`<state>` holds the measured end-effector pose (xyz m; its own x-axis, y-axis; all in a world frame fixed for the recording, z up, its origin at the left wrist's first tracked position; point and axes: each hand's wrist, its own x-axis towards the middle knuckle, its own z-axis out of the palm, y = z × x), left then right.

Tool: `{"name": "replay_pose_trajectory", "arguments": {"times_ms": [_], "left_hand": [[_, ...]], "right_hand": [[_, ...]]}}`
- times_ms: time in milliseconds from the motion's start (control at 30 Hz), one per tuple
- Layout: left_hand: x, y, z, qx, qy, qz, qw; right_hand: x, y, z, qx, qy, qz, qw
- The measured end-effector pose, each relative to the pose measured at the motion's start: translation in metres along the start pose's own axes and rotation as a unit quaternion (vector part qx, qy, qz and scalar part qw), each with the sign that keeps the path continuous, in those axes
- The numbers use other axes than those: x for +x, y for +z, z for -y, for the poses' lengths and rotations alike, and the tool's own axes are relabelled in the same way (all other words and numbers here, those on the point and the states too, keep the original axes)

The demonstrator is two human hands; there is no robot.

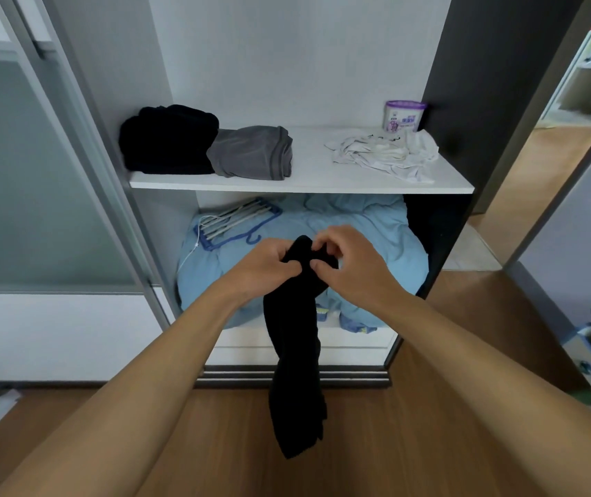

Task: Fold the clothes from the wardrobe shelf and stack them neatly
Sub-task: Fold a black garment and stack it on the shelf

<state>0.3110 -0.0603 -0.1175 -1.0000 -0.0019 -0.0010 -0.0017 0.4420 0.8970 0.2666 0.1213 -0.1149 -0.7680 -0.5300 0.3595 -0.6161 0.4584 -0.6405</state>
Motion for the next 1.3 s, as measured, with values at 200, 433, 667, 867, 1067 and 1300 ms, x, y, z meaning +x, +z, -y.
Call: {"name": "replay_pose_trajectory", "arguments": {"times_ms": [200, 433, 667, 867, 1067, 1300], "left_hand": [[-0.006, -0.006, -0.006, 0.018, 0.028, 0.007, 0.999], [-0.02, -0.021, -0.002, -0.041, 0.024, -0.026, 0.999], [-0.033, -0.03, 0.007, -0.021, 0.054, -0.024, 0.998], [-0.047, -0.032, 0.018, 0.056, 0.156, -0.082, 0.983], [-0.049, -0.024, 0.029, 0.128, 0.188, -0.12, 0.966], [-0.045, -0.005, 0.035, 0.077, 0.152, -0.084, 0.982]], "right_hand": [[0.005, -0.014, -0.001, 0.165, -0.009, 0.097, 0.981], [0.007, -0.002, 0.003, 0.117, -0.076, 0.086, 0.986], [0.01, 0.005, 0.014, 0.086, -0.076, 0.11, 0.987], [0.013, 0.005, 0.029, 0.085, -0.061, 0.093, 0.99], [0.012, 0.005, 0.035, 0.048, -0.072, 0.1, 0.991], [0.008, -0.001, 0.036, 0.017, -0.058, 0.12, 0.991]]}}
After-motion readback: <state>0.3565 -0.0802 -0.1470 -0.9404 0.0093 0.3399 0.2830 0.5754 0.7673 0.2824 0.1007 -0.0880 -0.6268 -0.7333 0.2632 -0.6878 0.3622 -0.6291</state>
